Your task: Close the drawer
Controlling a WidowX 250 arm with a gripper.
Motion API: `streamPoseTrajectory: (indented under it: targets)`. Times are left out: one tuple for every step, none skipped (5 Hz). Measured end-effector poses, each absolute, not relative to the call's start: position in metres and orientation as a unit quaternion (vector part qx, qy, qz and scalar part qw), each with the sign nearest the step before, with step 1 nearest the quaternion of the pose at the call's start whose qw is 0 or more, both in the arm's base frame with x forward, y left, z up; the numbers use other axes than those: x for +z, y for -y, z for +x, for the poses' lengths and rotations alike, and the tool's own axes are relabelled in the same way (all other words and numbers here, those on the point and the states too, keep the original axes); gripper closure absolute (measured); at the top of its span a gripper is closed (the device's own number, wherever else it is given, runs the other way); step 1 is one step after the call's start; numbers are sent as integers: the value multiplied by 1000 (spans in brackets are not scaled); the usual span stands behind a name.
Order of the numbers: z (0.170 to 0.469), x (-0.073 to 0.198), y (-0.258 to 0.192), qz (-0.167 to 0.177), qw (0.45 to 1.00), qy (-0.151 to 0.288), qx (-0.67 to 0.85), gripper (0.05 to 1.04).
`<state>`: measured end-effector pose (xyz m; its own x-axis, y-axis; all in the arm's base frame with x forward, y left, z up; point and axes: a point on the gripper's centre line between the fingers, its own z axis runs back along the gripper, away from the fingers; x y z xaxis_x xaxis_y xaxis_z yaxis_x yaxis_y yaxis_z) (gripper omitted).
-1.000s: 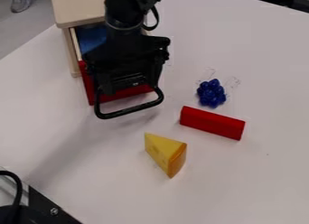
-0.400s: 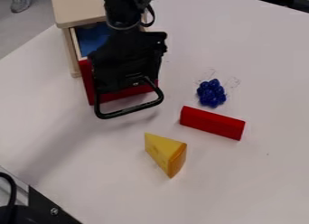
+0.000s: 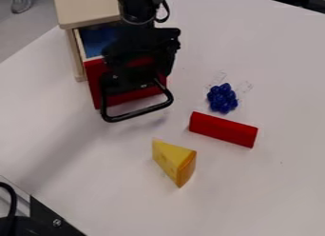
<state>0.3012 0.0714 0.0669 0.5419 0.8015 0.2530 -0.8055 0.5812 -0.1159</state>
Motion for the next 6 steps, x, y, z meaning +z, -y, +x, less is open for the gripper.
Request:
streamPoseTrajectory:
  targets:
    - [312, 66, -78, 8, 875, 140, 464, 84]
    - [327, 70, -93, 13, 867, 143, 478, 85]
    - [336, 82, -107, 16, 857, 161, 490, 85]
    - [345, 83, -120, 21, 850, 158, 501, 85]
    - [349, 82, -129, 35, 848, 158, 505, 85]
    - [349, 71, -133, 49, 853, 147, 498, 85]
